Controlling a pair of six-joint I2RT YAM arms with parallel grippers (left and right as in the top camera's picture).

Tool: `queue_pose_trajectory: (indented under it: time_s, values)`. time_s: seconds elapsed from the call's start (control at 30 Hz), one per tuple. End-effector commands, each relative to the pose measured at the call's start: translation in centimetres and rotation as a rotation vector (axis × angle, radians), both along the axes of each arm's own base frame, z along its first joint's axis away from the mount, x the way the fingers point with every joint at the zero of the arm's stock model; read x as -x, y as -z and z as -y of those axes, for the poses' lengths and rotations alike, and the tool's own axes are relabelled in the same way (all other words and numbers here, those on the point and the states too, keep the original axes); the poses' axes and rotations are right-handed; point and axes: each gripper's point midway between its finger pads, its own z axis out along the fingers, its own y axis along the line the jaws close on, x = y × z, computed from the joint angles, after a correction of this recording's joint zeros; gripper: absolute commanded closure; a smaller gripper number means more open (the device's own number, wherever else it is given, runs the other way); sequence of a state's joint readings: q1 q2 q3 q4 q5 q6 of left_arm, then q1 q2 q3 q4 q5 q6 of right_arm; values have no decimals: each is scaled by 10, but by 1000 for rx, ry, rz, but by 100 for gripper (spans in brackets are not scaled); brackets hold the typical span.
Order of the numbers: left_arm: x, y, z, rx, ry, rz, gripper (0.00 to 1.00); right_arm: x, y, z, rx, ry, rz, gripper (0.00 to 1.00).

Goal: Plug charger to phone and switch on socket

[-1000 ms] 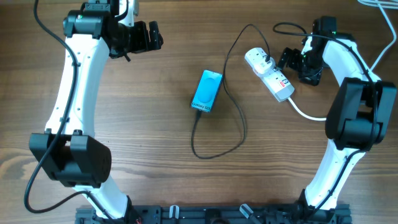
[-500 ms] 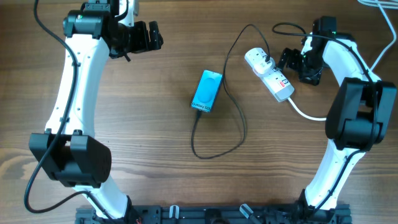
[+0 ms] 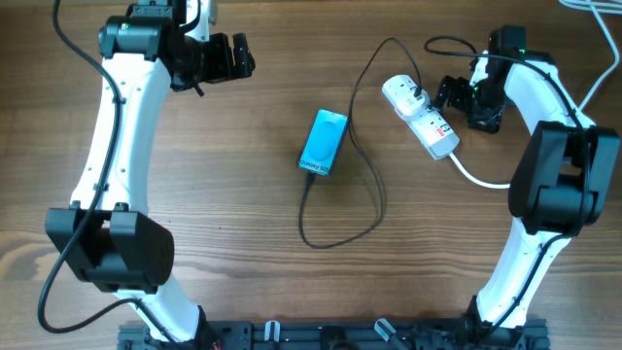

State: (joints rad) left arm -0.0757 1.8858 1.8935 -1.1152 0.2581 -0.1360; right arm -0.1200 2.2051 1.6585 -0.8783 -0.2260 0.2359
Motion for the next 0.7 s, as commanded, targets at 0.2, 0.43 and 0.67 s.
queue_pose_trajectory:
  time_s: [0.2, 0.43, 0.67]
  values:
    - [-1, 4, -3, -16, 0, -5, 0, 6, 8, -10, -37, -44, -27, 0]
    - [-1, 4, -3, -16, 0, -5, 0, 5, 8, -9, -33, -42, -25, 0]
    - [-1, 4, -3, -16, 0, -5, 0, -2, 7, 9, -59, 151, -27, 0]
